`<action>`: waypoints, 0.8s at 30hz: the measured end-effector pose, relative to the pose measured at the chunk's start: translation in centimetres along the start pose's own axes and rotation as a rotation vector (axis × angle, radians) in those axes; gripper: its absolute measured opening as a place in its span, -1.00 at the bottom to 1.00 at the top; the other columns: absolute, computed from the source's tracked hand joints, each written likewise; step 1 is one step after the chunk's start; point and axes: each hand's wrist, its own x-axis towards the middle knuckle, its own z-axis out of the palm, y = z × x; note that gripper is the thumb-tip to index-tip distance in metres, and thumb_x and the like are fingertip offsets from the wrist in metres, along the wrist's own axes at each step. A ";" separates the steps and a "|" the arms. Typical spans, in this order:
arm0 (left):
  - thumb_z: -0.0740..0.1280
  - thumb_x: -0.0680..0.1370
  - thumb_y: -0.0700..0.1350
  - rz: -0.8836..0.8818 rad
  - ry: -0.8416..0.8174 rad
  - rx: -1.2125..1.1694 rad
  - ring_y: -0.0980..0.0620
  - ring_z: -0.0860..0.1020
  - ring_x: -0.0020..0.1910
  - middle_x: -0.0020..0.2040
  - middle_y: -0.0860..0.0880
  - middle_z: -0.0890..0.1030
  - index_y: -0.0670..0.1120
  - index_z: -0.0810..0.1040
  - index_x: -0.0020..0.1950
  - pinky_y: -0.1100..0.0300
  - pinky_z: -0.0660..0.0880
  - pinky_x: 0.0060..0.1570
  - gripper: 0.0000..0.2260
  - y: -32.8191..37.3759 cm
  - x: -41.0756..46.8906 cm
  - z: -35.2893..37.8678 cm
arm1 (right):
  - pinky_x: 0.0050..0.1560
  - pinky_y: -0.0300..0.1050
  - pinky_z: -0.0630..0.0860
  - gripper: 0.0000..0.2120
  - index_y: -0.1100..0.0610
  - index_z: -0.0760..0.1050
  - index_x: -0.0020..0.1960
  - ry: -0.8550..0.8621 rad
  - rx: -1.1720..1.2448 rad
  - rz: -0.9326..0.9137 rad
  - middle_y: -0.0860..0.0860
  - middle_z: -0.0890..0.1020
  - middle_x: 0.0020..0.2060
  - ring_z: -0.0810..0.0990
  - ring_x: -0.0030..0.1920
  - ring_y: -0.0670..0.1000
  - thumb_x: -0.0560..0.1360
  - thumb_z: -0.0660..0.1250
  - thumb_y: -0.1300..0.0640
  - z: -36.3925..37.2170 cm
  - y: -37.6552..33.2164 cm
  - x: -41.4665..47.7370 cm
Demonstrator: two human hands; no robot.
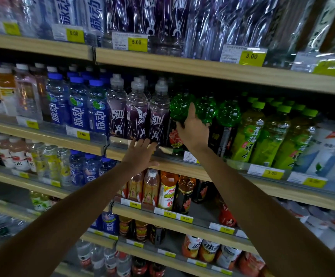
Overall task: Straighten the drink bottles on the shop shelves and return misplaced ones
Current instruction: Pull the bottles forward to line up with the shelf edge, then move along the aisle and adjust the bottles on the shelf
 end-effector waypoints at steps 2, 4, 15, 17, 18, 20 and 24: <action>0.20 0.52 0.26 -0.020 0.002 0.019 -0.11 0.31 0.36 0.36 -0.15 0.33 -0.11 0.16 0.47 -0.09 0.23 0.38 -0.34 0.3 -0.2 -0.2 | -0.35 -0.11 0.47 -0.32 0.20 -0.03 0.52 -0.011 -0.014 -0.050 0.10 0.57 0.02 0.60 -0.16 0.07 0.56 0.24 0.04 0.1 0.5 -0.9; 0.19 0.53 0.24 -0.047 -0.002 0.030 -0.12 0.29 0.38 0.39 -0.17 0.30 -0.13 0.11 0.49 -0.10 0.26 0.34 -0.33 0.8 -0.4 -0.3 | -0.25 -0.06 0.51 -0.40 0.19 0.07 0.50 -0.026 -0.052 -0.088 0.11 0.55 0.10 0.58 -0.01 0.09 0.57 0.22 0.03 -0.1 1.1 -1.7; 0.16 0.57 0.15 -0.027 0.081 -0.071 -0.21 0.19 0.41 0.48 -0.20 0.17 -0.17 0.12 0.51 -0.15 0.12 0.38 -0.38 6.4 -4.9 2.7 | 0.09 0.08 0.47 -0.69 0.23 0.49 0.21 -0.178 -0.202 -0.234 0.16 0.53 0.17 0.46 0.22 0.17 0.53 0.20 0.11 0.2 6.3 -10.2; 0.18 0.54 0.16 0.025 0.044 -0.050 -0.21 0.23 0.38 0.47 -0.21 0.20 -0.18 0.17 0.49 -0.16 0.14 0.34 -0.37 8.3 -5.8 3.4 | 0.20 0.13 0.43 -0.65 0.26 0.48 0.24 -0.196 -0.202 -0.243 0.22 0.52 0.19 0.46 0.24 0.21 0.51 0.21 0.15 0.2 7.7 -12.5; 0.22 0.52 0.16 0.032 0.036 -0.056 -0.23 0.28 0.36 0.46 -0.22 0.23 -0.19 0.21 0.47 -0.17 0.18 0.31 -0.37 9.2 -6.1 3.6 | 0.23 0.14 0.40 -0.64 0.27 0.47 0.25 -0.209 -0.211 -0.237 0.23 0.51 0.20 0.45 0.25 0.22 0.50 0.22 0.15 0.0 8.5 -13.6; 0.29 0.49 0.13 0.045 0.030 -0.074 -0.24 0.33 0.32 0.44 -0.23 0.28 -0.22 0.29 0.41 -0.19 0.24 0.27 -0.38 11.0 -6.6 3.7 | 0.27 0.15 0.37 -0.62 0.27 0.46 0.28 -0.258 -0.248 -0.217 0.24 0.48 0.25 0.43 0.29 0.22 0.51 0.23 0.13 -0.5 10.2 -15.9; 0.28 0.49 0.14 0.102 -0.029 -0.071 -0.21 0.40 0.23 0.28 -0.21 0.43 -0.21 0.38 0.33 -0.17 0.26 0.25 -0.44 15.7 -7.4 3.1 | 0.22 0.11 0.38 -0.61 0.25 0.47 0.27 -0.332 -0.256 -0.162 0.23 0.53 0.17 0.47 0.22 0.23 0.48 0.25 0.13 -2.8 14.0 -19.7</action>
